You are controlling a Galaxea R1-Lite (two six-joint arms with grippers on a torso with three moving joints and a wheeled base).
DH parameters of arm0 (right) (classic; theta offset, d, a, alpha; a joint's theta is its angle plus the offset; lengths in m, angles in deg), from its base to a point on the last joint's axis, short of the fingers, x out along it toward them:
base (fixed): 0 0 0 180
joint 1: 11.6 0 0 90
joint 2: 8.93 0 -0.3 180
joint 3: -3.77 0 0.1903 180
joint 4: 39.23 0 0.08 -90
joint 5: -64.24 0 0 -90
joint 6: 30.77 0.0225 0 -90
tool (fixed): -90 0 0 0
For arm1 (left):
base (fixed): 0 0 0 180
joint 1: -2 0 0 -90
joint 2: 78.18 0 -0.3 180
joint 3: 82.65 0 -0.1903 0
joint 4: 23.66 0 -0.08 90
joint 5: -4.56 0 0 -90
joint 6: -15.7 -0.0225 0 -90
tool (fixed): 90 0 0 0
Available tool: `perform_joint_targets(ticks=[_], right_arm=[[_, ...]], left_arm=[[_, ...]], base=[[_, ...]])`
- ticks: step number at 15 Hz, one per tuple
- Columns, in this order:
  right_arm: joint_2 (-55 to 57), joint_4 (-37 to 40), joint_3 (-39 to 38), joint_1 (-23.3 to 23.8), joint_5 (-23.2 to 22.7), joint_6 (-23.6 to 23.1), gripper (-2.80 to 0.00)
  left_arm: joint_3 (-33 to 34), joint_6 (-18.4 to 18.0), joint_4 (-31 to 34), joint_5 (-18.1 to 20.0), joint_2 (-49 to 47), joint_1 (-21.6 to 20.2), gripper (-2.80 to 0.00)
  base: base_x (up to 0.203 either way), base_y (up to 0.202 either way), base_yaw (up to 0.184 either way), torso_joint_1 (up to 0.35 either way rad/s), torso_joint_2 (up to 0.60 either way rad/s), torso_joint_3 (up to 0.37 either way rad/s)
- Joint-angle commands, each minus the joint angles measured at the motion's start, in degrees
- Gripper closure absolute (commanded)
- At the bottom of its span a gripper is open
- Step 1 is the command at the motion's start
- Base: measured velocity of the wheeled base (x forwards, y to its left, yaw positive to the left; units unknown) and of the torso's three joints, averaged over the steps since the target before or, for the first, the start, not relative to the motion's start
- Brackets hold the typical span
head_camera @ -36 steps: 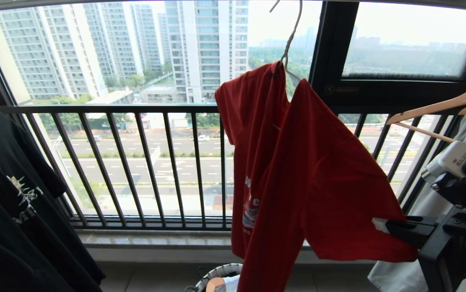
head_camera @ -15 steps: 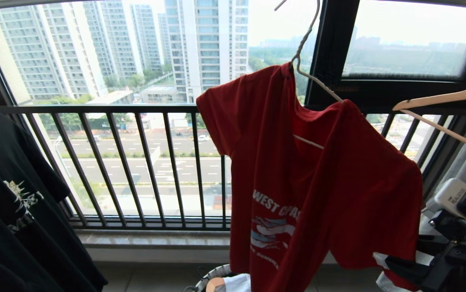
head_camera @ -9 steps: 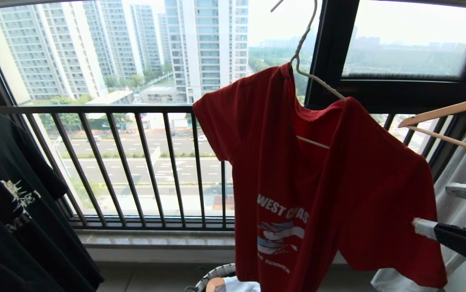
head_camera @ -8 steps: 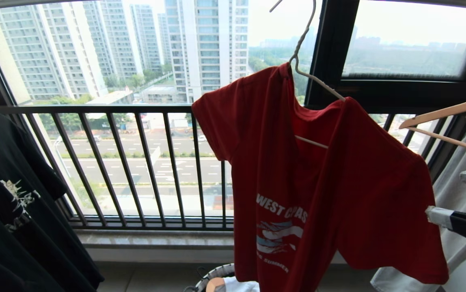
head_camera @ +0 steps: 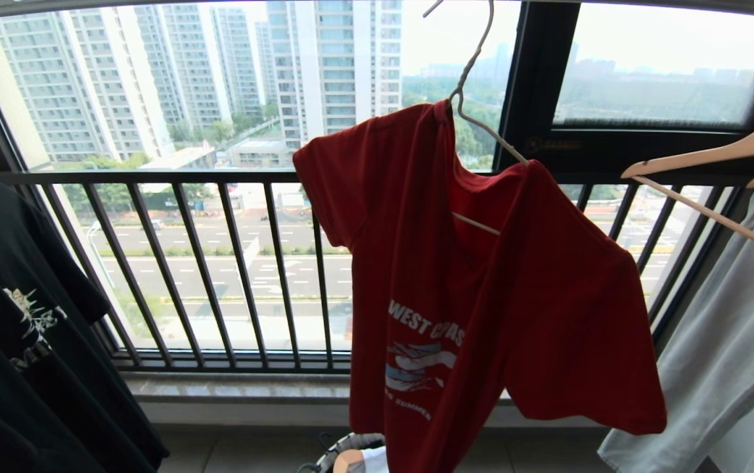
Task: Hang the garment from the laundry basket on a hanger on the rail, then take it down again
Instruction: Take the clothes off the clothes rack
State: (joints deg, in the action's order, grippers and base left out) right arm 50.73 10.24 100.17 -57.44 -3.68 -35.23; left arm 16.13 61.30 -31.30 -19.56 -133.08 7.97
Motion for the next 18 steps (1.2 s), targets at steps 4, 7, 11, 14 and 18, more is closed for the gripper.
perform_joint_targets(ticks=[4,7,11,14,18], right_arm=[[9.61,6.85,10.72,-0.04,4.02,-0.33,0.00],[13.87,9.97,15.74,-0.07,4.84,-1.55,-2.80],[18.26,10.37,17.62,1.03,4.51,-4.81,-2.80],[20.47,10.02,20.17,3.81,4.08,-7.11,-2.80],[20.93,9.85,20.73,4.00,3.50,-7.32,-2.80]], left_arm=[[-6.77,0.89,12.34,0.35,0.40,0.00,0.00],[-8.29,0.81,15.34,0.89,-0.05,0.00,0.00],[-8.82,1.13,16.44,2.93,-1.17,0.00,0.00],[-11.27,1.25,20.02,-0.79,-1.26,0.26,0.00],[-11.40,1.33,20.43,-4.09,-1.16,0.28,0.00]], base=[[0.000,0.000,0.000,0.000,0.00,0.000],[0.000,0.000,0.000,0.000,0.00,0.000],[0.000,0.000,0.000,0.000,0.00,0.000],[0.000,0.000,0.000,0.000,0.00,0.000],[0.000,0.000,0.000,0.000,0.00,0.000]])
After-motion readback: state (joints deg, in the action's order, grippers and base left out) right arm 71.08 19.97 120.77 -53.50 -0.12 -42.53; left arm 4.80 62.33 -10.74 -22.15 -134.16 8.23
